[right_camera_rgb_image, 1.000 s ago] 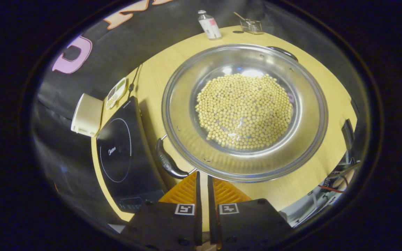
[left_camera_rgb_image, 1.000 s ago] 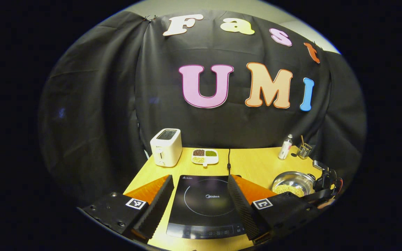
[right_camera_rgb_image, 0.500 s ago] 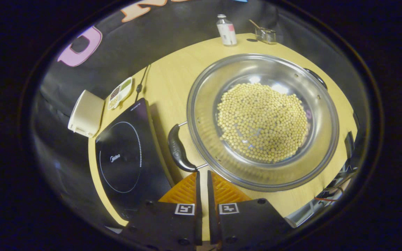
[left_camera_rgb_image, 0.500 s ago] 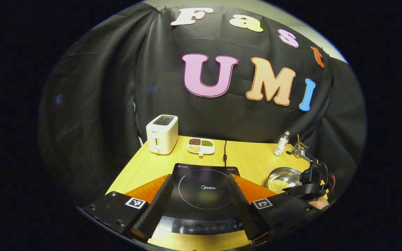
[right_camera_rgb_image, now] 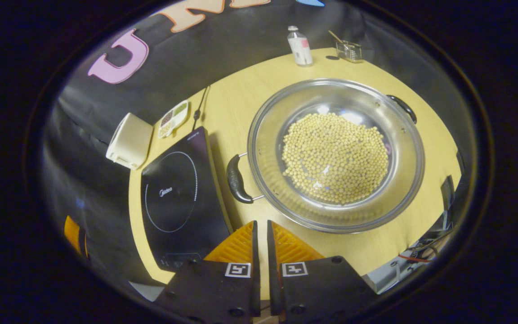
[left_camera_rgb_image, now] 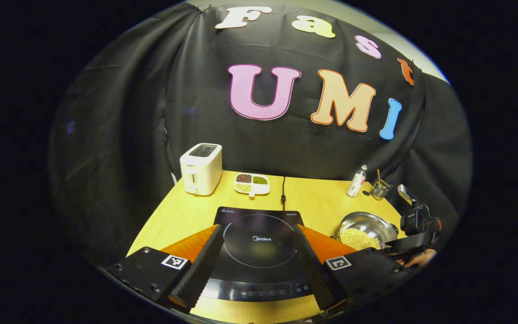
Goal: First push the handle of the pot to place it horizontally, then grasp the pot with both hands and set it on the induction cooktop.
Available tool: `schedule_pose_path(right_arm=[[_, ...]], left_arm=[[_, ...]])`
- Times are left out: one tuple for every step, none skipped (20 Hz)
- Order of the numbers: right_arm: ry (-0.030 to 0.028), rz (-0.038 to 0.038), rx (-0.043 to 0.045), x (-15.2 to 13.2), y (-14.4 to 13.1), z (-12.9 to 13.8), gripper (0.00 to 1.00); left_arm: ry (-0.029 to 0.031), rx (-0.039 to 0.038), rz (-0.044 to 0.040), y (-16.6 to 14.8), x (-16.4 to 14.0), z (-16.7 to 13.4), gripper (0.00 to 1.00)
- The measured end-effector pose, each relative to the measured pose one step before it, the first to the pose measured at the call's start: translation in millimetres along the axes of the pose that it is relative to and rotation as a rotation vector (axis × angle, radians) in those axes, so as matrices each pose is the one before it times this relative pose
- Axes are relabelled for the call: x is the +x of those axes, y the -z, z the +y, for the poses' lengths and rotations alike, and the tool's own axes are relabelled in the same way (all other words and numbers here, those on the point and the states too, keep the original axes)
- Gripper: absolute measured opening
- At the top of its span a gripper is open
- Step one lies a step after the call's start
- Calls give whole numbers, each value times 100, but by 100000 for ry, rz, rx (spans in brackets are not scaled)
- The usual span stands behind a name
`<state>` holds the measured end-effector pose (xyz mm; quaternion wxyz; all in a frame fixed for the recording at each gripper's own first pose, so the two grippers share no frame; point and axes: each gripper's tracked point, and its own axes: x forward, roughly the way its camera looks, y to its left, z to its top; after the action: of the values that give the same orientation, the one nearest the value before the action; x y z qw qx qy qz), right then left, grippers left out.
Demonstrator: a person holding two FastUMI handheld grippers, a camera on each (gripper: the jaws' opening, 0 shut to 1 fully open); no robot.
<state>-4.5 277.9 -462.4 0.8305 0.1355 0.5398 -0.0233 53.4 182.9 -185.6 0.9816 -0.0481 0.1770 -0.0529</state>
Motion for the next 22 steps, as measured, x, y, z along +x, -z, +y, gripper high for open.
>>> schedule_pose_path(right_arm=[[-2191, -639, 190, -917, -103, -293, 0], [985, -1382, -89, -380, -97, -1058, 24], [355, -968, -429, -581, -402, -979, 24], [750, -911, 399, -993, 104, -1152, 31], [-384, -775, 1188, -572, -375, -865, 42], [839, -585, 948, -488, -159, -1170, 48], [891, -199, 627, -598, -38, -1135, 55], [1202, 228, 667, -612, -214, -1256, 71], [1307, 399, 918, -258, -403, -1196, 72], [656, 344, 720, -115, -411, -1109, 75], [767, 53, 48, -167, -641, -1122, 78], [-177, 506, -401, -149, -512, -736, 85], [179, 612, -834, 45, -738, -391, 88], [-12, 600, -1399, -108, -784, -868, 89], [-145, 281, -1505, 45, -1052, -726, 92], [-160, 131, -1294, 78, -1251, -722, 93], [23, 45, -1016, 169, -1150, -800, 93], [-99, 210, -959, 247, -1156, -817, 93], [-52, 413, -932, 396, -1322, -828, 100], [-51, 399, -865, 410, -1099, -836, 100], [-335, 755, -632, 487, -1186, -824, 100], [-445, 1066, -318, 726, -1086, -856, 100]], left_arm=[[1779, -82, 1427, 460, 313, -642, 95], [1786, -37, 1760, 362, 285, -713, 95], [1683, 101, 1714, 398, 214, -662, 95], [1389, 115, 1651, 311, 377, -704, 96], [1355, 170, 1291, 210, 384, -692, 96], [1239, 278, 982, 69, 361, -701, 96], [1342, 404, 1135, 244, 455, -857, 96], [1368, 318, 1163, 149, 382, -854, 96], [1443, 70, 1254, 293, 368, -706, 96], [1305, -68, 1451, 247, 388, -870, 96], [1203, -146, 1655, 317, 448, -773, 96], [1036, -616, 1148, 159, 409, -809, 96], [330, -1140, 1552, 218, 511, -730, 96], [-40, -1405, 2003, 376, 498, -676, 95], [185, -1591, 1870, 364, 558, -715, 95], [411, -1632, 1757, 299, 679, -767, 96], [609, -1745, 2079, 493, 721, -762, 96], [95, -1576, 3133, 512, 799, -647, 95], [-558, -1110, 3288, 570, 735, -364, 96], [-817, -762, 2401, 362, 689, -337, 96], [-783, -709, 2235, 268, 653, -443, 96], [-884, -768, 2578, 316, 806, -221, 96]])
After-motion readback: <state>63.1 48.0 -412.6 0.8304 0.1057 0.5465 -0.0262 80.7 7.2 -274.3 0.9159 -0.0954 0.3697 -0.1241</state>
